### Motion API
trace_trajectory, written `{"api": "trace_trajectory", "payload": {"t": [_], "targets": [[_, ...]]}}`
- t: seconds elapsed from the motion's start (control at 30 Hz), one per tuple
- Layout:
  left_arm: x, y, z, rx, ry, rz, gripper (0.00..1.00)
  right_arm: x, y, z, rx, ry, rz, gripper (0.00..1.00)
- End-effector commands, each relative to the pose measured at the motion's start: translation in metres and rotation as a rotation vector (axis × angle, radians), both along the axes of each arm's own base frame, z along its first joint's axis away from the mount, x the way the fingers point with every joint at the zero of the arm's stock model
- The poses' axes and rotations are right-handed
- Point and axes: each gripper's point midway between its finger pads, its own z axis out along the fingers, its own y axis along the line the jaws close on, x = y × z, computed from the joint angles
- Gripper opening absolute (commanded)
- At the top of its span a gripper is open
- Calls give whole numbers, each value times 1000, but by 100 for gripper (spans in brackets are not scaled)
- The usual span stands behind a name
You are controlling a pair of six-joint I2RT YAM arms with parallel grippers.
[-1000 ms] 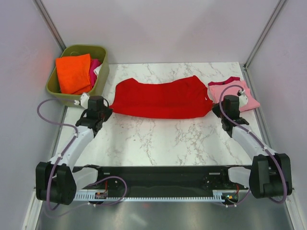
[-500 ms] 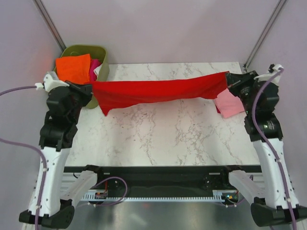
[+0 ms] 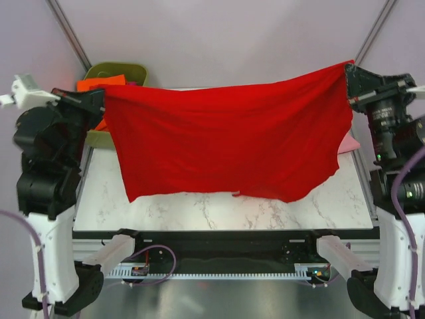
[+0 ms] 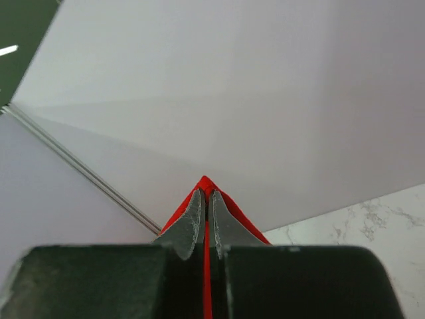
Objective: Fold and stack the t-shirts
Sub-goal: Flatten the tshirt out
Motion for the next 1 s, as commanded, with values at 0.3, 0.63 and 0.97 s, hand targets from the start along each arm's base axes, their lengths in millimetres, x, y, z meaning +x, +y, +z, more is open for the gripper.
{"api": "trace_trajectory", "payload": {"t": [0.3,0.63,0.97], "targets": [[190,-26,-125,-28,351,-86,2,196,5,-93,46,345,104,0],[250,1,-35,-72,140,-137,2,242,-2,-9,144,172,334,0],[252,-7,-187,-87,332,-184,2,245,3,-192,215,444,360,0]]}}
